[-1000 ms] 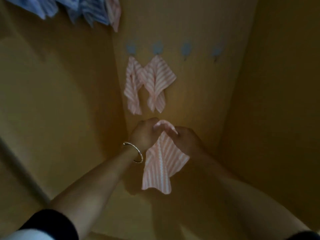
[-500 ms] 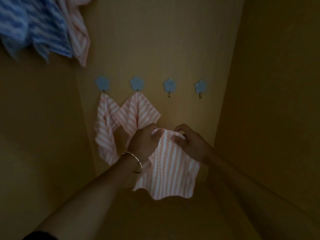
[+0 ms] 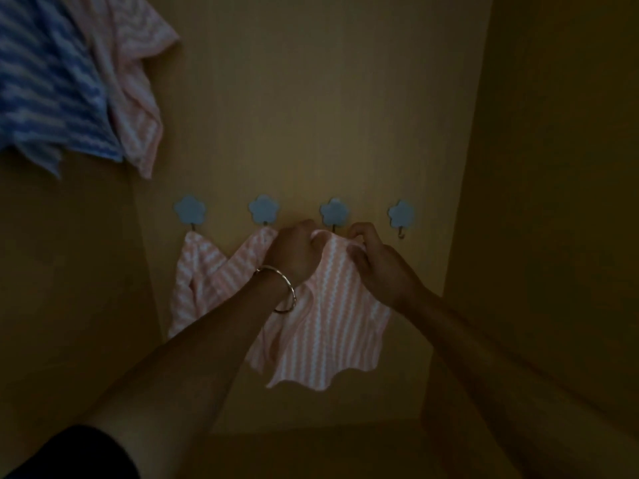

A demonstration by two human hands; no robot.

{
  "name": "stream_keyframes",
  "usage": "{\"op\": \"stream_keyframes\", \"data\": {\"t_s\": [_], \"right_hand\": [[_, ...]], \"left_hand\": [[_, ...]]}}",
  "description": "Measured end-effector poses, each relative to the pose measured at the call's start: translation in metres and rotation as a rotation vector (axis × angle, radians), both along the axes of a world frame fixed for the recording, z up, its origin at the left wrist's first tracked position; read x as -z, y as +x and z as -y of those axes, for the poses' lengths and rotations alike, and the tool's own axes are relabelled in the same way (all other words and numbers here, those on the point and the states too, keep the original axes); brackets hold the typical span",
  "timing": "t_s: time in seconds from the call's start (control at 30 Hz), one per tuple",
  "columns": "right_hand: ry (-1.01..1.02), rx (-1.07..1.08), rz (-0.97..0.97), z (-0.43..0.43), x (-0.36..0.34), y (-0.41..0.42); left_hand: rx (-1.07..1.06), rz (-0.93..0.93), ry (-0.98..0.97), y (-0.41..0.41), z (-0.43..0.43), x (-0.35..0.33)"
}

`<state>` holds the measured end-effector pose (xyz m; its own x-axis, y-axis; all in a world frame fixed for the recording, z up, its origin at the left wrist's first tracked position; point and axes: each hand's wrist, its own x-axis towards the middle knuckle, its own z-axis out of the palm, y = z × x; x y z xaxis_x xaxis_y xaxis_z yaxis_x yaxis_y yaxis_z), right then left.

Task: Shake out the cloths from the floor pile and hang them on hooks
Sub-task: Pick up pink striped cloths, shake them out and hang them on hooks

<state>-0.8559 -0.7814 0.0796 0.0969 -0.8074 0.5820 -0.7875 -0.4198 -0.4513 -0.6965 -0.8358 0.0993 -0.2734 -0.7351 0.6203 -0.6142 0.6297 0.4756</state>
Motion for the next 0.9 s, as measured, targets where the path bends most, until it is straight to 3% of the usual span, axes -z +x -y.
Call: {"op": "stream_keyframes", "data": {"t_s": [0.3,0.53,0.8,0.9], "right_hand": [[-0.077,0.014,0.029,0.044,-0.007,-0.015],[-0.089,-0.048,0.106,0.057,0.017,-0.017],[0.106,-0.198,0.345,0.042,0.037,-0.002],[0.145,-0.197,0.277,0.031,0.044,0.002]], "left_hand": [[-0.159,0.104,-0.115,-0.021,0.032,-0.013],[-0.165,0.058,-0.058,-0.020,0.038,0.002],[-0.168,0.134,0.041,-0.023,0.028,0.018],[-0.154,0.070,0.119,-0.028,0.015,0.032]]}}
